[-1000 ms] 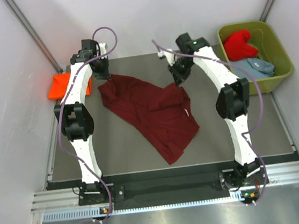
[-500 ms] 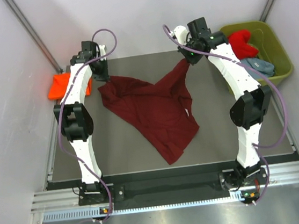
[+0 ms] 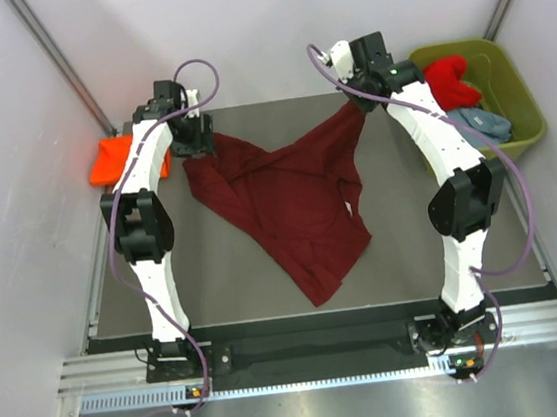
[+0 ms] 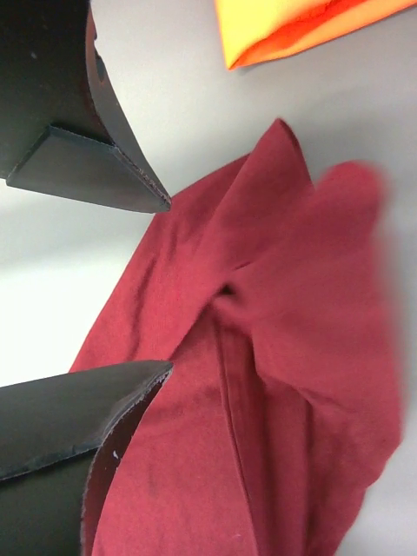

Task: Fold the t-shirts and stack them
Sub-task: Flatten the tshirt out

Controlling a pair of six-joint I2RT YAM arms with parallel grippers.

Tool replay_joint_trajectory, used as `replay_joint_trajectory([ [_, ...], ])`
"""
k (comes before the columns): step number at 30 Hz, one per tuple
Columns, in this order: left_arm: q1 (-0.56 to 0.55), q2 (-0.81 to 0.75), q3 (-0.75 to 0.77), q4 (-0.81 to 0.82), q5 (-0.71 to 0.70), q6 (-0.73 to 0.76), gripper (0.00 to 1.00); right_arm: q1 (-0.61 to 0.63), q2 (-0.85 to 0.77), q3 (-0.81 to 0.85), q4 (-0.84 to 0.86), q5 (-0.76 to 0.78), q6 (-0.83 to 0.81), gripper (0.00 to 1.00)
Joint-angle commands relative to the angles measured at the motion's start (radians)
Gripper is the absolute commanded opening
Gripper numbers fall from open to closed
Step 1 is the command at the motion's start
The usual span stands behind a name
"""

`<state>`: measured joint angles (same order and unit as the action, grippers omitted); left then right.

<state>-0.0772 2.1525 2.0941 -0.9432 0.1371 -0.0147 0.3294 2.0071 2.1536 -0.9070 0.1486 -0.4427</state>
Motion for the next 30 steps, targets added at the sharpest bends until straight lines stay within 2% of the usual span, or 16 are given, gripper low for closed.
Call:
replay_joint_trajectory([
  [1, -0.009, 0.021, -0.006, -0.026, -0.008, 0.007, 0.73, -0.018, -0.001, 0.006, 0.069, 0.135, 0.015, 0.0],
  [5, -0.01, -0.008, -0.089, -0.029, -0.002, 0.007, 0.73, -0.036, 0.013, -0.003, 0.092, 0.213, 0.024, 0.0],
  [9, -0.016, -0.003, -0.178, -0.029, 0.016, -0.004, 0.71, -0.05, 0.022, 0.002, 0.102, 0.209, 0.028, 0.0],
  [17, -0.022, 0.078, -0.198, -0.026, -0.007, -0.013, 0.59, -0.049, 0.054, 0.022, 0.096, 0.174, 0.041, 0.0],
  [23, -0.032, 0.138, -0.161, -0.017, -0.03, -0.016, 0.57, -0.047, 0.071, 0.029, 0.092, 0.154, 0.047, 0.0],
  [27, -0.035, 0.187, -0.143, -0.022, -0.039, -0.011, 0.39, -0.047, 0.084, 0.048, 0.091, 0.144, 0.052, 0.0],
  [28, -0.036, 0.185, -0.143, -0.023, -0.036, -0.01, 0.15, -0.047, 0.087, 0.049, 0.091, 0.146, 0.052, 0.0],
  [29, -0.036, 0.178, -0.147, -0.025, -0.036, -0.01, 0.01, -0.046, 0.09, 0.055, 0.092, 0.147, 0.052, 0.0],
  [30, -0.036, 0.169, -0.16, -0.026, -0.036, -0.013, 0.0, -0.049, 0.091, 0.057, 0.094, 0.149, 0.053, 0.0],
])
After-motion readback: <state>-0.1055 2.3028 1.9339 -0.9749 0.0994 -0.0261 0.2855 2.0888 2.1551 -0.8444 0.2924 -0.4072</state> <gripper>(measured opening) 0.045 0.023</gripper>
